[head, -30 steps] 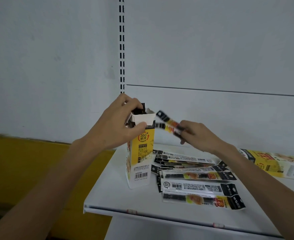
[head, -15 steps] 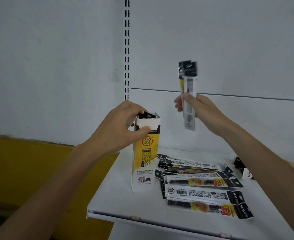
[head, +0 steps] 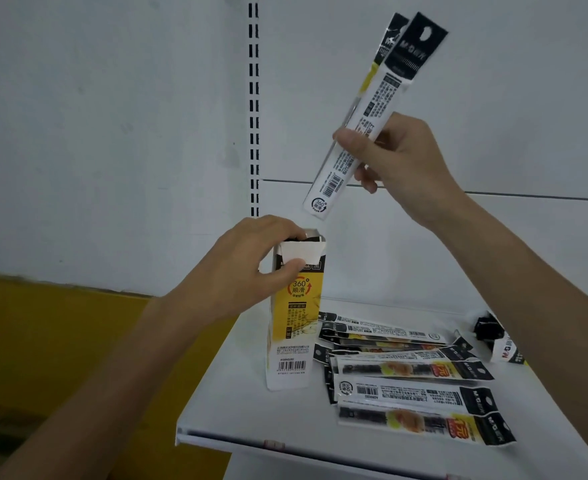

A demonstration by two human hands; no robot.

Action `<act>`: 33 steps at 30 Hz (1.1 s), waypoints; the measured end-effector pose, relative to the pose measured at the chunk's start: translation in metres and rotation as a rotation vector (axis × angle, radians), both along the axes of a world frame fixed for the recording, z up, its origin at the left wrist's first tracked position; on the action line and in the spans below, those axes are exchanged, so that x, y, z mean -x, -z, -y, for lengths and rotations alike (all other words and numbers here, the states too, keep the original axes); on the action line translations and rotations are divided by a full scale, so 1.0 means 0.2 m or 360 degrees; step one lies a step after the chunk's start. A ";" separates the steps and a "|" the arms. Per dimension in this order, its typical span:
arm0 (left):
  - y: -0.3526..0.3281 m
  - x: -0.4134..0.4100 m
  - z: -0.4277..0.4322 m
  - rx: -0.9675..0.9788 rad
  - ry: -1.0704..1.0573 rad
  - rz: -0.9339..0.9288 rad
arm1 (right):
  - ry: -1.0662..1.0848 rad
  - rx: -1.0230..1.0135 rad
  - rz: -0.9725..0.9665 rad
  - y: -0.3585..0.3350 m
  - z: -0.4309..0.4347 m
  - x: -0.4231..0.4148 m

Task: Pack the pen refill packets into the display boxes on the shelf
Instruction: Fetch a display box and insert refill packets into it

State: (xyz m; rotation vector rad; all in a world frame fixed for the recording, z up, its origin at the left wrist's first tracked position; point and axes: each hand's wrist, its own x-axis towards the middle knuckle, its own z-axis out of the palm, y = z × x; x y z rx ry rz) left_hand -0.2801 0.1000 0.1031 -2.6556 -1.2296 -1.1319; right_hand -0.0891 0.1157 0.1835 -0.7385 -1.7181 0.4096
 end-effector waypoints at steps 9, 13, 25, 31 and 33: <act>-0.03 0.02 0.01 0.0349 0.0188 0.0240 | -0.0110 0.0184 0.0045 0.06 -0.07 0.04; -0.03 0.03 0.00 0.0360 0.0213 0.0276 | 0.0031 0.0156 0.0579 0.13 -0.09 0.07; 0.03 0.01 -0.02 0.0286 0.0259 0.0594 | -0.0183 0.0316 0.0252 0.11 -0.09 0.06; 0.05 -0.01 -0.04 0.0456 0.0266 0.0811 | -0.0091 0.0396 0.0677 0.12 -0.04 0.04; 0.05 -0.02 -0.04 0.0470 0.0274 0.0803 | -0.0066 0.0377 0.0566 0.08 -0.04 0.04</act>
